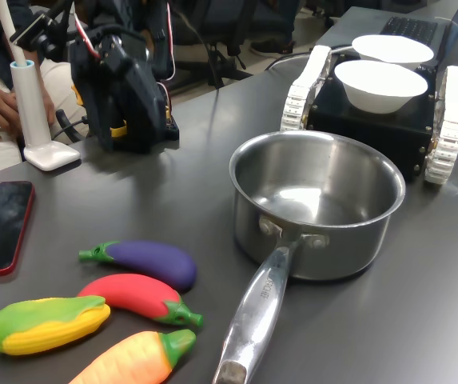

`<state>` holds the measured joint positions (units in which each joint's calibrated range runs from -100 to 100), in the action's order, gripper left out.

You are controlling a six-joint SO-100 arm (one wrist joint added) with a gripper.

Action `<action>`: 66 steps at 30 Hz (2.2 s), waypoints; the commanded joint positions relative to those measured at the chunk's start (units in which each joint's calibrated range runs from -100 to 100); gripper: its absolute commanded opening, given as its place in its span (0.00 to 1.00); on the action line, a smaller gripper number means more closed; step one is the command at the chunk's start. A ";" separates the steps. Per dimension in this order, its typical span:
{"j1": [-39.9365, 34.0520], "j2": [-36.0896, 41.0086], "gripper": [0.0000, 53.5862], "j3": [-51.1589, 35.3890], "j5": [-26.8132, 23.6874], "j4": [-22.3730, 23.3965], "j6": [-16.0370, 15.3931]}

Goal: Pick up the brinjal and place them in the pan

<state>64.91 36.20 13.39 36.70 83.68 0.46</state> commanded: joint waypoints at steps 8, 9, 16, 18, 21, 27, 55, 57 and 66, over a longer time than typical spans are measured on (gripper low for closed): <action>3.10 -4.61 0.72 -1.81 10.70 -5.17 -2.48; 3.21 -5.03 0.73 -2.08 11.18 -5.17 -2.56; 2.98 -8.49 0.83 -2.44 16.17 -5.68 -2.73; 2.52 -9.41 0.85 -2.63 16.95 -6.79 -2.73; 1.38 -11.35 0.86 -3.90 17.97 -8.07 -2.73; -0.34 -15.15 0.87 -5.81 22.27 -8.24 -2.48; -5.96 -25.69 0.86 -8.44 35.60 -10.29 -2.39; -5.96 -26.28 0.86 -8.71 36.34 -10.46 -2.39; -3.32 -30.00 0.86 -11.99 40.05 -11.31 -1.72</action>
<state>59.74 5.72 9.59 74.99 74.33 -1.65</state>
